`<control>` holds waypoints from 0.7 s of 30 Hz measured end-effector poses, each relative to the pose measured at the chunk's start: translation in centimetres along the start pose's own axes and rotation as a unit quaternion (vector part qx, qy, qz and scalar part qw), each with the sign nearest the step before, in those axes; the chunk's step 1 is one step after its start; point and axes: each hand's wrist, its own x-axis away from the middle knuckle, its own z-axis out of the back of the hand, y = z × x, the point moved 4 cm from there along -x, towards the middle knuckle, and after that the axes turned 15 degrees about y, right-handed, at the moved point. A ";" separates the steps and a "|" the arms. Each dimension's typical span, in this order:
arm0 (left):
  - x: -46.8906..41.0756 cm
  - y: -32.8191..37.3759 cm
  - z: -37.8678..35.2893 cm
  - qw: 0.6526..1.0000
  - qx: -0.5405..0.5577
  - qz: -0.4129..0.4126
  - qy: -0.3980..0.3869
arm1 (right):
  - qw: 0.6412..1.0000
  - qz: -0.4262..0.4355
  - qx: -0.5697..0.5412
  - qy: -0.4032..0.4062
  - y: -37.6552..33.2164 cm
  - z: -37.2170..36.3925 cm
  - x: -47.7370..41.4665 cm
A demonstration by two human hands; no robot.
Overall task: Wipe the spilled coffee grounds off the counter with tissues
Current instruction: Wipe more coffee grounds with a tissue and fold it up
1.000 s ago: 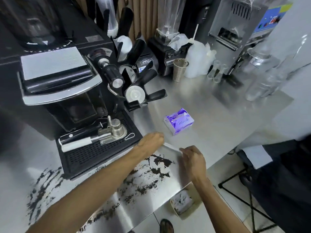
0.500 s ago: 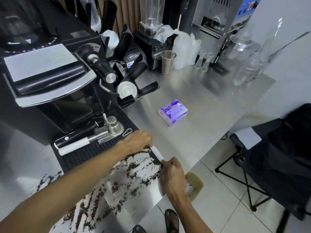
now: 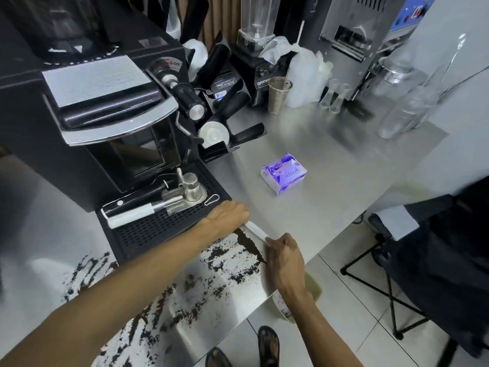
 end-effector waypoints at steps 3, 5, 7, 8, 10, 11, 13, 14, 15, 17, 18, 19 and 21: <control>1.5 -0.9 -1.0 0.999 0.002 0.036 -0.035 | 0.999 0.013 -0.014 -0.032 -0.6 -1.2 1.7; 2.7 -1.8 -1.2 0.999 0.012 0.030 -0.032 | 0.997 0.028 -0.026 -0.061 -0.8 -2.0 2.6; 3.3 -2.6 -1.4 1.000 0.017 0.005 -0.016 | 0.998 0.032 -0.029 -0.051 -1.0 -1.8 2.5; 3.2 -2.7 -1.2 0.999 0.031 0.017 -0.012 | 0.999 0.020 -0.033 -0.037 -1.0 -1.3 1.9; 2.4 -1.9 -0.5 0.997 0.050 0.051 -0.024 | 0.999 0.006 -0.031 -0.019 -0.9 -0.3 0.8; 1.9 -1.3 -0.3 0.996 0.061 0.068 -0.024 | 0.999 0.007 -0.029 -0.015 -0.9 0.2 0.2; 1.4 -0.5 -0.2 0.990 0.089 0.103 -0.024 | 1.000 0.012 -0.015 -0.021 -0.7 0.7 -0.4; 1.5 -0.5 -0.5 0.989 0.097 0.113 -0.025 | 0.999 0.018 -0.008 -0.029 -0.5 0.5 -0.3; 1.7 -0.5 -0.9 0.985 0.114 0.123 -0.027 | 0.999 0.027 0.001 -0.040 -0.4 0.3 0.1; 2.4 -0.9 -1.3 0.982 0.124 0.137 -0.031 | 0.996 0.053 0.024 -0.067 -0.7 -0.4 1.3; 2.8 -1.4 -2.0 0.982 0.122 0.139 -0.038 | 0.995 0.067 0.025 -0.073 -1.0 -0.6 1.9; 3.2 -1.6 -2.1 0.982 0.122 0.137 -0.045 | 0.995 0.073 0.013 -0.072 -1.3 -0.6 2.4; 4.1 -2.2 -2.6 0.977 0.132 0.155 -0.057 | 0.994 0.082 -0.010 -0.067 -2.4 -0.2 3.0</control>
